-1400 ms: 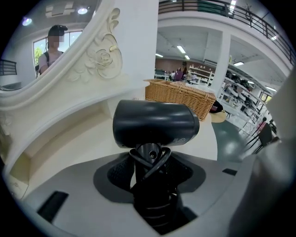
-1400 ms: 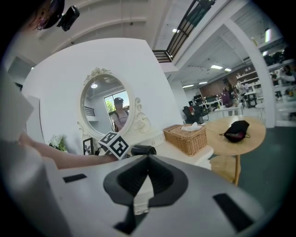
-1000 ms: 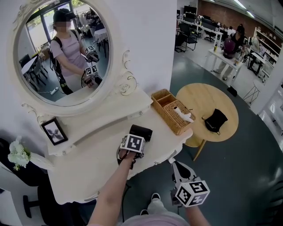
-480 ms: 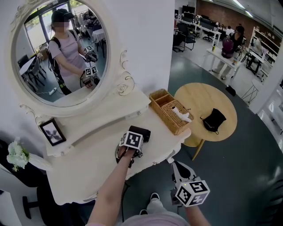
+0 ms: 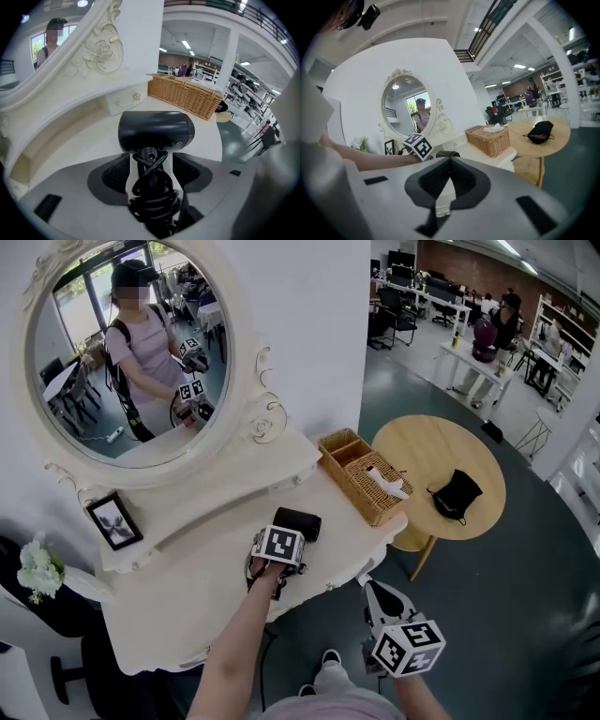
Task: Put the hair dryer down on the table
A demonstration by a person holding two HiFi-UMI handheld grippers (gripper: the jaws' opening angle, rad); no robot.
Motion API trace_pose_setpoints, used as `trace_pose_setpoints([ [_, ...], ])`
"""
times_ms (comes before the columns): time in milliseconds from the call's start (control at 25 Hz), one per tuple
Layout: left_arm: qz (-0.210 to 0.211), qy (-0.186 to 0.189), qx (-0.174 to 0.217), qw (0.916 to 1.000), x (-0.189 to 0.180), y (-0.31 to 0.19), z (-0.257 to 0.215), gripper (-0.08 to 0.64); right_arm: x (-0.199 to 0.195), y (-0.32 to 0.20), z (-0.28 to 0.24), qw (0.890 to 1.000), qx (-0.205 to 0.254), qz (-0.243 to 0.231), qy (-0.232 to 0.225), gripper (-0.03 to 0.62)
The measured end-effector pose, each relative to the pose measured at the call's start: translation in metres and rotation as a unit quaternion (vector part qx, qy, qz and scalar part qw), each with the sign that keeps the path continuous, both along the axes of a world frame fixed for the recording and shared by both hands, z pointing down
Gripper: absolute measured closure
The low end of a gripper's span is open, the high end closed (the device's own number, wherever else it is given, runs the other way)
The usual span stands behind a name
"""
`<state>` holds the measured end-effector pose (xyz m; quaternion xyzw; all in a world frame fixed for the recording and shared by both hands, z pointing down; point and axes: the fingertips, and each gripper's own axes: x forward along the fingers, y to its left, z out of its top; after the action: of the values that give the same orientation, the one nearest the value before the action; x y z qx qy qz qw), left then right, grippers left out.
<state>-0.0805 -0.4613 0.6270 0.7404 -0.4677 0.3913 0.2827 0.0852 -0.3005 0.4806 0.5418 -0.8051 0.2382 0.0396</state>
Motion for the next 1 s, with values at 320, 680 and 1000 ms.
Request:
trace_pose_setpoints([
  [320, -0.015, 0.057, 0.101, 0.9931, -0.006, 0.015, -0.051, 0.287, -0.014, 0.001, -0.004, 1.000, 0.004, -0.015, -0.004, 0.591],
  [680, -0.062, 0.099, 0.182, 0.9762, -0.035, 0.046, -0.101, 0.385, -0.019, 0.006, -0.009, 1.000, 0.011, -0.020, -0.009, 0.591],
  [1000, -0.100, 0.122, 0.228, 0.9609, -0.058, 0.078, -0.123, 0.465, -0.025, 0.011, -0.015, 0.999, 0.018, -0.029, -0.007, 0.591],
])
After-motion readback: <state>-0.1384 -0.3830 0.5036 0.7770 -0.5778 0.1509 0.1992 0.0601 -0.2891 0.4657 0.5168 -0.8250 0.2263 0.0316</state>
